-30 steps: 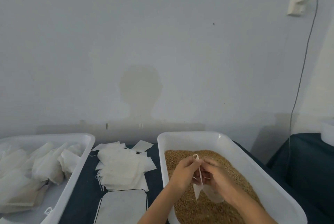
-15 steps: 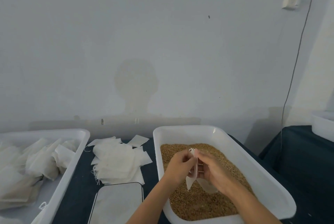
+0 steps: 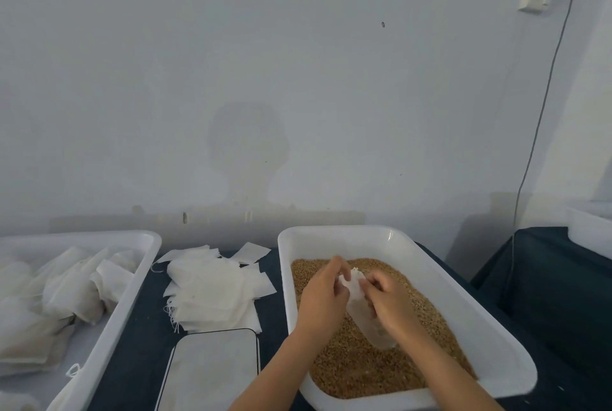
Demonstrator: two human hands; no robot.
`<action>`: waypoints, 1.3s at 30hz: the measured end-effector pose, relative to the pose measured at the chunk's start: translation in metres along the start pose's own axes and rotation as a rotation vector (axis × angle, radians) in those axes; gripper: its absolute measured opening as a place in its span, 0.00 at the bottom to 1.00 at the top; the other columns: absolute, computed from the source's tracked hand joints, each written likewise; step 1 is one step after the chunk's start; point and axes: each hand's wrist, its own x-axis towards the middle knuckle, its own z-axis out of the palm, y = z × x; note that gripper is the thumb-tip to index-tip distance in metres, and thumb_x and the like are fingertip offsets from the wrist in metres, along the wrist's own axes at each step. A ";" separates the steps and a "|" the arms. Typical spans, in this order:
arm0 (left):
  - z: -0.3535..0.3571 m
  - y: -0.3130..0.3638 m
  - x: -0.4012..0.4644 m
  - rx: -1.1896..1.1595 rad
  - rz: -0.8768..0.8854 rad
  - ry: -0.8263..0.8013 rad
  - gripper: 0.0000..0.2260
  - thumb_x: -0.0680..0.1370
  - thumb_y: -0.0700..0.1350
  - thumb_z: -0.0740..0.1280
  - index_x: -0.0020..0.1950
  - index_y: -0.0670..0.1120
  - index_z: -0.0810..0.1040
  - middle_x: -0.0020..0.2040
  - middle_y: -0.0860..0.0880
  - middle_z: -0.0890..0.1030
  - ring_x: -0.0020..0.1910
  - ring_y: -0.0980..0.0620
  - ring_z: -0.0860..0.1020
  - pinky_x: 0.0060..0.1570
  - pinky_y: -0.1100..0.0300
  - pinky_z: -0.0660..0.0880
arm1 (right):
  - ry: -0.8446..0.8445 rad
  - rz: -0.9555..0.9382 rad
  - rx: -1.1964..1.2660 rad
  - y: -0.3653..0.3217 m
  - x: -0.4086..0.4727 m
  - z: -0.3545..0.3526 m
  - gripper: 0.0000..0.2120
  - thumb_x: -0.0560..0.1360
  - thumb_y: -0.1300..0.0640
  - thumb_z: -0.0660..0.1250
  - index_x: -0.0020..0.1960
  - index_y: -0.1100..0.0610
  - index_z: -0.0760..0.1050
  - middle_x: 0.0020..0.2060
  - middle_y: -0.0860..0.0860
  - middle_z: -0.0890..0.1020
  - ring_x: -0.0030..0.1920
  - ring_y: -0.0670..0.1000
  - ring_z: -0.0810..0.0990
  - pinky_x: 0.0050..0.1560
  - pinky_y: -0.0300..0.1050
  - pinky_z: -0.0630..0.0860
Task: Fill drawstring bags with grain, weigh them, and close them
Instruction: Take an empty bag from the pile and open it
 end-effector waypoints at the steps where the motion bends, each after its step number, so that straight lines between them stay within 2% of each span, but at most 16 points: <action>1: 0.001 0.000 0.000 0.052 0.020 0.009 0.11 0.76 0.34 0.59 0.43 0.51 0.70 0.35 0.56 0.68 0.30 0.59 0.65 0.31 0.69 0.62 | 0.008 0.008 -0.012 0.000 0.000 0.000 0.13 0.79 0.59 0.61 0.36 0.60 0.69 0.28 0.51 0.70 0.30 0.51 0.68 0.34 0.45 0.66; 3: 0.003 0.000 -0.002 0.175 0.038 -0.002 0.09 0.78 0.37 0.58 0.44 0.48 0.74 0.39 0.55 0.68 0.33 0.58 0.66 0.33 0.68 0.62 | 0.000 0.032 0.036 0.000 -0.001 -0.001 0.15 0.79 0.61 0.62 0.34 0.59 0.68 0.25 0.50 0.69 0.27 0.50 0.68 0.31 0.44 0.66; 6: 0.007 -0.001 -0.004 0.286 0.052 0.019 0.09 0.80 0.44 0.57 0.45 0.46 0.74 0.42 0.53 0.69 0.43 0.54 0.69 0.39 0.64 0.65 | 0.006 0.075 0.111 -0.003 0.000 -0.004 0.16 0.78 0.63 0.62 0.32 0.60 0.69 0.21 0.48 0.69 0.22 0.47 0.67 0.25 0.38 0.65; 9: 0.008 0.000 -0.006 0.302 0.125 -0.006 0.13 0.79 0.52 0.58 0.43 0.45 0.75 0.46 0.53 0.67 0.49 0.55 0.67 0.45 0.67 0.64 | 0.021 0.139 0.169 -0.004 0.000 -0.006 0.13 0.78 0.62 0.62 0.35 0.62 0.73 0.24 0.51 0.73 0.25 0.48 0.71 0.26 0.39 0.69; 11: 0.007 0.001 -0.006 0.280 0.193 -0.054 0.12 0.78 0.52 0.62 0.43 0.44 0.75 0.50 0.54 0.65 0.52 0.56 0.66 0.49 0.69 0.64 | -0.018 0.218 0.192 -0.005 0.001 -0.009 0.12 0.79 0.59 0.61 0.40 0.63 0.76 0.29 0.54 0.77 0.29 0.50 0.74 0.30 0.40 0.71; 13: 0.006 0.002 -0.006 0.283 0.248 -0.072 0.08 0.77 0.47 0.64 0.40 0.45 0.72 0.52 0.53 0.65 0.54 0.56 0.66 0.51 0.71 0.63 | -0.082 0.273 0.008 0.000 0.003 -0.019 0.13 0.81 0.54 0.58 0.43 0.60 0.75 0.34 0.52 0.79 0.33 0.48 0.77 0.35 0.40 0.74; 16: 0.007 -0.001 -0.005 0.317 0.256 -0.085 0.06 0.77 0.43 0.63 0.40 0.46 0.70 0.54 0.54 0.66 0.53 0.58 0.65 0.50 0.72 0.62 | -0.230 0.223 -0.551 0.015 0.003 -0.045 0.10 0.79 0.44 0.57 0.50 0.50 0.69 0.45 0.49 0.79 0.42 0.46 0.77 0.46 0.39 0.74; 19: 0.008 -0.002 -0.003 0.340 0.198 -0.088 0.05 0.80 0.46 0.60 0.45 0.47 0.71 0.52 0.54 0.69 0.51 0.58 0.64 0.50 0.70 0.60 | -0.387 0.248 -0.721 0.024 -0.007 -0.054 0.14 0.73 0.38 0.64 0.45 0.48 0.68 0.37 0.44 0.72 0.34 0.42 0.69 0.38 0.34 0.67; 22: 0.007 -0.001 -0.001 0.424 0.130 -0.027 0.08 0.82 0.48 0.55 0.47 0.48 0.68 0.45 0.53 0.72 0.46 0.56 0.66 0.43 0.66 0.62 | -0.446 0.206 -0.899 0.025 -0.014 -0.048 0.14 0.72 0.43 0.69 0.48 0.51 0.69 0.40 0.43 0.73 0.37 0.40 0.69 0.34 0.32 0.64; 24: 0.006 0.001 -0.003 0.473 0.115 0.059 0.09 0.83 0.48 0.54 0.47 0.46 0.69 0.42 0.51 0.75 0.43 0.55 0.67 0.39 0.64 0.63 | -0.408 0.128 -0.964 0.023 -0.014 -0.046 0.08 0.75 0.49 0.67 0.45 0.50 0.69 0.44 0.45 0.75 0.39 0.41 0.71 0.35 0.32 0.65; 27: 0.001 0.006 -0.005 0.459 0.101 0.184 0.09 0.83 0.45 0.56 0.46 0.43 0.70 0.36 0.49 0.75 0.38 0.54 0.68 0.33 0.61 0.63 | -0.347 0.103 -0.969 0.013 -0.009 -0.053 0.02 0.77 0.55 0.64 0.48 0.53 0.71 0.45 0.47 0.77 0.46 0.45 0.77 0.41 0.34 0.70; 30: -0.002 0.003 0.000 0.431 -0.012 0.141 0.09 0.83 0.50 0.50 0.47 0.47 0.62 0.36 0.52 0.69 0.40 0.54 0.67 0.36 0.63 0.61 | -0.307 0.052 -1.034 -0.006 -0.003 -0.070 0.08 0.73 0.54 0.70 0.50 0.53 0.74 0.43 0.44 0.78 0.40 0.42 0.75 0.33 0.33 0.65; 32: -0.005 0.002 0.002 0.389 -0.041 0.089 0.11 0.82 0.54 0.51 0.48 0.46 0.64 0.39 0.53 0.69 0.42 0.54 0.67 0.38 0.63 0.61 | -0.267 -0.011 -1.132 -0.017 0.001 -0.077 0.08 0.71 0.54 0.71 0.48 0.52 0.75 0.43 0.43 0.79 0.39 0.41 0.75 0.33 0.33 0.64; 34: -0.008 0.001 0.002 0.365 -0.026 0.056 0.12 0.82 0.53 0.55 0.51 0.44 0.67 0.43 0.52 0.70 0.46 0.54 0.68 0.42 0.64 0.64 | -0.253 -0.077 -1.226 -0.022 0.005 -0.078 0.07 0.71 0.56 0.71 0.46 0.51 0.74 0.42 0.44 0.79 0.41 0.43 0.76 0.48 0.37 0.72; 36: -0.011 0.000 0.001 0.374 0.035 0.039 0.07 0.82 0.46 0.56 0.51 0.44 0.69 0.46 0.51 0.71 0.50 0.52 0.69 0.47 0.62 0.67 | -0.282 -0.103 -1.267 -0.023 0.008 -0.075 0.07 0.71 0.59 0.71 0.45 0.51 0.74 0.38 0.43 0.76 0.41 0.44 0.75 0.61 0.44 0.68; 39: -0.017 -0.003 0.003 0.448 0.121 0.030 0.06 0.81 0.41 0.54 0.52 0.44 0.70 0.50 0.49 0.72 0.52 0.51 0.67 0.50 0.60 0.67 | -0.328 -0.154 -1.243 -0.019 0.006 -0.066 0.08 0.70 0.60 0.70 0.40 0.50 0.72 0.33 0.43 0.73 0.38 0.44 0.73 0.57 0.42 0.67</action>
